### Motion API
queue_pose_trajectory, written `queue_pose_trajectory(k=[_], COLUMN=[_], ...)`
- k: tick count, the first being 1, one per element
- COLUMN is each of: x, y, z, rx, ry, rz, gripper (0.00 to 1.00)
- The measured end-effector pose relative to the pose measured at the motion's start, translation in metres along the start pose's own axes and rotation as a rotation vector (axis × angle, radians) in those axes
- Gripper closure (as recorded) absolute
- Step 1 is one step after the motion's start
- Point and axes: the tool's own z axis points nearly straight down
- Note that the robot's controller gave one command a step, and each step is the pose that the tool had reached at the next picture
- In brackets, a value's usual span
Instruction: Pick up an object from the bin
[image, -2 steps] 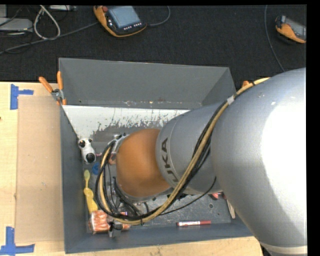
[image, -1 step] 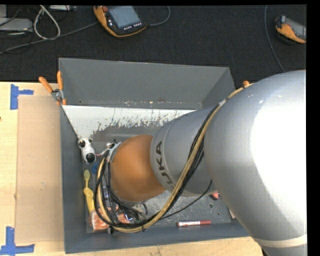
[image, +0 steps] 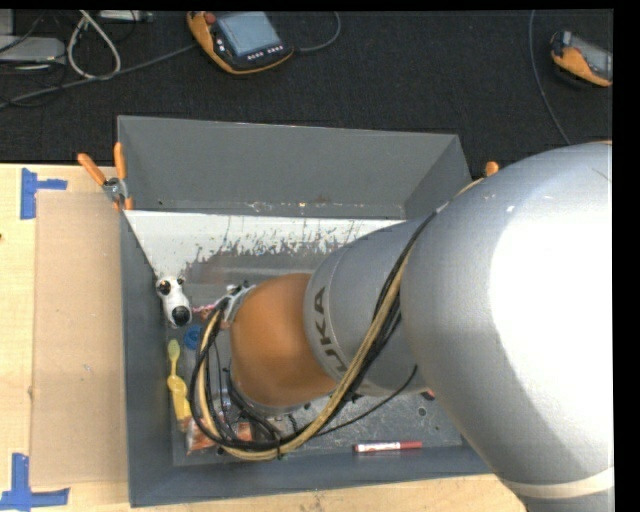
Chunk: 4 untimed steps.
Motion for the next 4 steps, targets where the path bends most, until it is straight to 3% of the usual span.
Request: queue_pose_trajectory(k=[2,4], x=[0.001,0.001], y=[0.000,-0.001], z=[-0.003,-0.035], rx=[0.000,0.000], ry=[0.002,0.005], rz=[0.002,0.007], gripper=[1.00,1.00])
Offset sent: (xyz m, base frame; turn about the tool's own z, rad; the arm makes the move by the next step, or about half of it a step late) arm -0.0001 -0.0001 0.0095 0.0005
